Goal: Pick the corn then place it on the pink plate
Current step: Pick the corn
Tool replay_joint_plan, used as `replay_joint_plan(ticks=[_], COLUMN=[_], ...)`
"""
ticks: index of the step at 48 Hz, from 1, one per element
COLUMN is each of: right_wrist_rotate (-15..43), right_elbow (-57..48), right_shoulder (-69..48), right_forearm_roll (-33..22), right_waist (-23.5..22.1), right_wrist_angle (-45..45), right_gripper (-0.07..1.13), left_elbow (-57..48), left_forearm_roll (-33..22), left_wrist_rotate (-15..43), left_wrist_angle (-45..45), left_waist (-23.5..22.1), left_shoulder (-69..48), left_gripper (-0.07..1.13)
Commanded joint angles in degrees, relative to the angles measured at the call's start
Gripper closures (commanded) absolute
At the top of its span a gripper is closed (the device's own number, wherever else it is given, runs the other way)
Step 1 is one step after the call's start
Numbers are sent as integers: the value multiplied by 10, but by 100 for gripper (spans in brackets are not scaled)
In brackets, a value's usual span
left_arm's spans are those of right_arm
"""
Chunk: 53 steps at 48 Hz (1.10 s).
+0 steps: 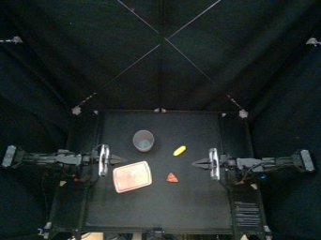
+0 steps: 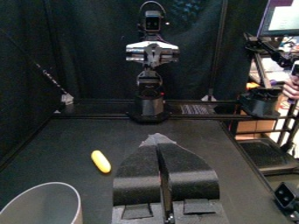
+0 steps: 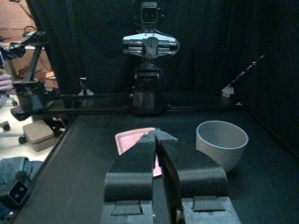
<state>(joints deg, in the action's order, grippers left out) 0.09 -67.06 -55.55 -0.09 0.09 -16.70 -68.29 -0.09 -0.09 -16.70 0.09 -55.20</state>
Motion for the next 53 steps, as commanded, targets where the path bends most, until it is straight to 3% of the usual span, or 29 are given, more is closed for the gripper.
replay_joint_plan(ticks=[1, 9, 13, 25, 36, 53], right_wrist_rotate=[-3, -4, -9, -3, -4, -6], right_elbow=[-6, 9, 32, 87, 105, 162], right_shoulder=[23, 112, 151, 226, 301, 456], right_forearm_roll=[-2, -38, -62, -166, -155, -161], right_waist=[-43, -170, -200, -206, -206, -207], right_wrist_angle=[21, 211, 260, 265, 265, 261], right_gripper=[103, 95, 88, 54, 28, 13], left_elbow=[11, 15, 15, 15, 14, 12], left_forearm_roll=[2, 2, 2, 2, 2, 4], left_wrist_rotate=[2, 2, 2, 2, 2, 2], left_wrist_angle=[11, 20, 19, 19, 20, 20], left_waist=[9, 9, 9, 9, 9, 10], left_shoulder=[-4, -11, -14, -17, -17, -17], left_gripper=[106, 106, 106, 106, 106, 106])
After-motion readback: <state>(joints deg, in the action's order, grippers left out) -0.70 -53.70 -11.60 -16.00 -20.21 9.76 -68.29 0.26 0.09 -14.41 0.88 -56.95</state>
